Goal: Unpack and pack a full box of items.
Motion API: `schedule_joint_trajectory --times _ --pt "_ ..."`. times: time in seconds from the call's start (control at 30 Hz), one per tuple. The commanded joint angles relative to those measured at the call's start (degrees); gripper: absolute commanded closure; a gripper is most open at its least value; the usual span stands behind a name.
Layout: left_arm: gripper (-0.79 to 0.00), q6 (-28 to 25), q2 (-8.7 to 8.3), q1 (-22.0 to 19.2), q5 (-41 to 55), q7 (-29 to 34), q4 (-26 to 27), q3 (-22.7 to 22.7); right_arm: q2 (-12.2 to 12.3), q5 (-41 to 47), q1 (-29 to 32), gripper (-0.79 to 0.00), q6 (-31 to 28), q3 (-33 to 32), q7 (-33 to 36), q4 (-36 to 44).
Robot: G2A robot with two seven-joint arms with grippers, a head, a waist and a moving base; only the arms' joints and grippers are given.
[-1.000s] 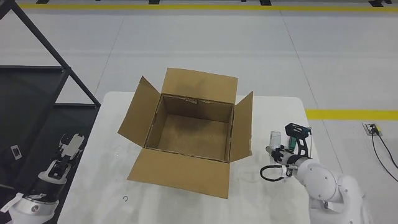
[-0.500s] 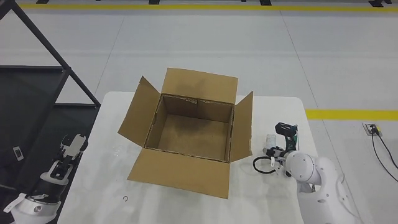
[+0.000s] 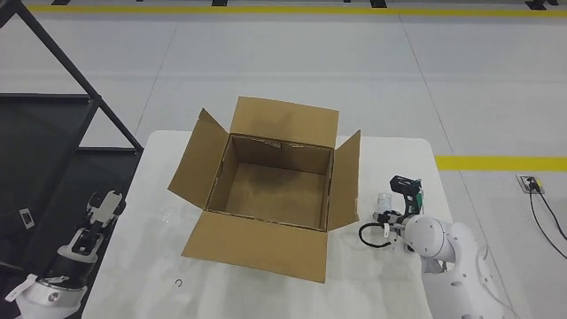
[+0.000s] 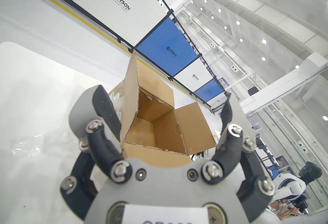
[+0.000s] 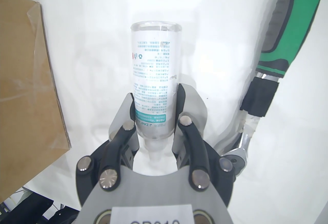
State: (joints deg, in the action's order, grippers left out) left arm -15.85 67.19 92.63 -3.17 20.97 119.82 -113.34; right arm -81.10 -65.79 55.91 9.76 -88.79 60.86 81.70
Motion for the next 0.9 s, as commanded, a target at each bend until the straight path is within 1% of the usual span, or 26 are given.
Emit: schedule_joint_trajectory --times 0.0,0.03,0.1,0.23,0.3,0.43,0.5,0.6,0.7,0.73,0.87 --pt "-0.785 0.0 -0.03 0.0 0.06 0.1 -0.1 -0.05 0.08 0.25 -0.05 -0.317 0.13 0.14 -0.2 -0.08" --pt "-0.785 -0.01 -0.04 0.03 -0.01 0.08 -0.13 -0.13 0.12 0.39 -0.04 -0.323 0.14 0.2 -0.31 -0.08" --pt "-0.785 -0.02 -0.06 0.13 0.08 0.01 -0.05 -0.3 0.19 0.58 0.09 -0.36 0.39 0.35 -0.32 0.29" --pt "-0.785 -0.15 -0.09 0.33 0.32 -0.05 -0.02 -0.6 0.4 0.8 0.62 -0.397 0.85 0.35 -0.36 1.48" --pt "-0.785 -0.29 -0.1 0.42 0.39 -0.07 -0.03 -0.69 0.53 0.88 0.86 -0.443 0.85 0.27 -0.3 1.91" --pt "-0.785 -0.52 -0.13 0.65 0.49 -0.16 0.03 -1.05 0.73 1.4 1.94 -0.471 1.38 -0.01 -0.82 4.35" --pt "-0.785 -0.56 -0.14 0.67 0.67 -0.45 -0.08 -1.42 0.85 2.23 3.12 -0.459 1.26 -0.55 -1.6 6.89" --pt "-0.785 -0.43 -0.17 0.5 0.81 -1.08 -0.58 -2.24 1.02 5.36 6.0 -0.468 0.4 -2.06 -3.44 12.54" --pt "-0.785 -0.19 -0.22 0.21 1.0 -1.51 -1.26 -3.16 1.25 8.79 9.88 -0.517 -1.42 -3.92 -5.02 19.13" --pt "-0.785 -0.07 -0.24 0.12 1.1 -1.74 -1.53 -3.5 1.34 9.73 11.13 -0.526 -2.33 -4.37 -5.26 21.41" --pt "-0.785 0.11 -0.29 -0.07 1.13 -2.35 -2.25 -4.59 1.66 16.86 16.62 -0.493 -8.91 -6.53 -7.59 28.82"
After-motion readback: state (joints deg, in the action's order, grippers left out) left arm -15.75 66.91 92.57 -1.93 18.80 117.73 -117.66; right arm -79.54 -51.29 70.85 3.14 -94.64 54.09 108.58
